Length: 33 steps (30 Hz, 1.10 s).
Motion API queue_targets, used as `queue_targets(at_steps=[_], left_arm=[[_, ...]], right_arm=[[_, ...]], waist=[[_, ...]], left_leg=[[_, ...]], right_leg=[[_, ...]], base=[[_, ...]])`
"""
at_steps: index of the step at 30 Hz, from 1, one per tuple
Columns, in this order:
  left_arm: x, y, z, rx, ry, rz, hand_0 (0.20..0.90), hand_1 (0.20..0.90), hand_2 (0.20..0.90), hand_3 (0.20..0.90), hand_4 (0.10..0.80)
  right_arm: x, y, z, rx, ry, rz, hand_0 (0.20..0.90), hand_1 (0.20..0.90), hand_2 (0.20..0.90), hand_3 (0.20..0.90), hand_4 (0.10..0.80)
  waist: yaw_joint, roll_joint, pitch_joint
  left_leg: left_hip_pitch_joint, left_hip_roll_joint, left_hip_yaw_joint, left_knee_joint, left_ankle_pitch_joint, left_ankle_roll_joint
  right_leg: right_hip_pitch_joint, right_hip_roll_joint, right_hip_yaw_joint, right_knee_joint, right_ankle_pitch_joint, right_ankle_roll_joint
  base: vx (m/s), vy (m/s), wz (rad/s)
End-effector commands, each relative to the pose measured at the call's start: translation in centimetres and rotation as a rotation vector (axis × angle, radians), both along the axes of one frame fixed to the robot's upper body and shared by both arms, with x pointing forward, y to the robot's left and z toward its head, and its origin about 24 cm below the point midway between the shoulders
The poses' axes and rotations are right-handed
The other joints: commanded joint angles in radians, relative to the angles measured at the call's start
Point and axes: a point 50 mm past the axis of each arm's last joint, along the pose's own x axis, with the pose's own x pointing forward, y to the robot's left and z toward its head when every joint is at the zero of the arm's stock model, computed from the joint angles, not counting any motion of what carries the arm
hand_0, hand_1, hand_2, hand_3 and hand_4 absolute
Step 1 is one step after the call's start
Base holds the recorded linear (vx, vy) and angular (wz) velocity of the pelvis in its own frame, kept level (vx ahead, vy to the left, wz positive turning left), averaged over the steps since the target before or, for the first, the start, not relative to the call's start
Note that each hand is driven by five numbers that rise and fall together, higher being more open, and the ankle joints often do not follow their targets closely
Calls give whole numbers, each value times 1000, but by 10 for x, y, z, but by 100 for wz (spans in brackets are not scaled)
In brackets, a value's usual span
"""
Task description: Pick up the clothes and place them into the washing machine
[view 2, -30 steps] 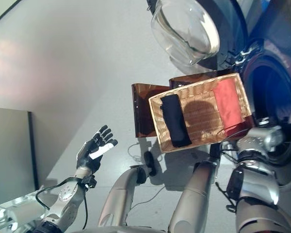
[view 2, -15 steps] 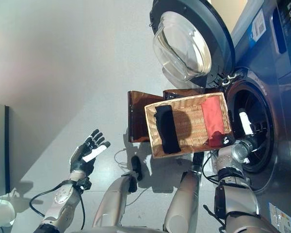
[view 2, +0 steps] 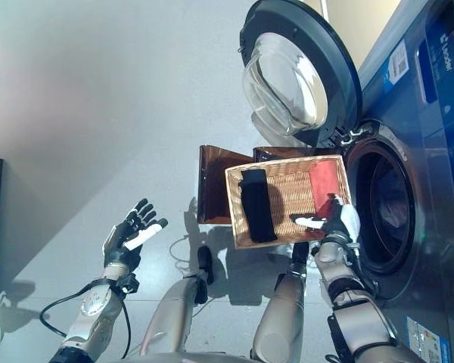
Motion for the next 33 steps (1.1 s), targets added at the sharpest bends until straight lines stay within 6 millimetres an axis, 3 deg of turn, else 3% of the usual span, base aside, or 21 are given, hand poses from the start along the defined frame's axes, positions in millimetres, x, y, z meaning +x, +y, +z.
queue_targets(at_steps=[1,9,16,33], left_arm=[[6,16,30,57,-177,50,900,900,900,900,800],[7,13,33,65,-186,35,900,900,900,900,800],[5,18,28,83,-164,66,900,900,900,900,800],[2,26,27,104,-147,98,900,900,900,900,800]], right_arm=[[19,2,24,-111,-93,17,900,900,900,900,800],[24,-3,29,-138,-73,-67,900,900,900,900,800],[26,-1,35,-137,-143,-73,900,900,900,900,800],[9,-14,23,-143,-119,-175,900,900,900,900,800]], waist=[[19,-7,-34],[38,16,-29],[28,1,-35],[19,4,-45]], left_leg=[[-11,74,-52,14,15,-112],[-38,69,-51,48,2,-107],[-31,74,-47,41,1,-106],[-34,83,-47,32,5,-109]], right_leg=[[12,-45,35,-62,97,22],[-10,-47,42,-41,88,21],[-12,-38,46,-44,90,20],[-29,-27,53,-28,81,18]], base=[[0,0,0],[0,0,0],[0,0,0],[0,0,0]])
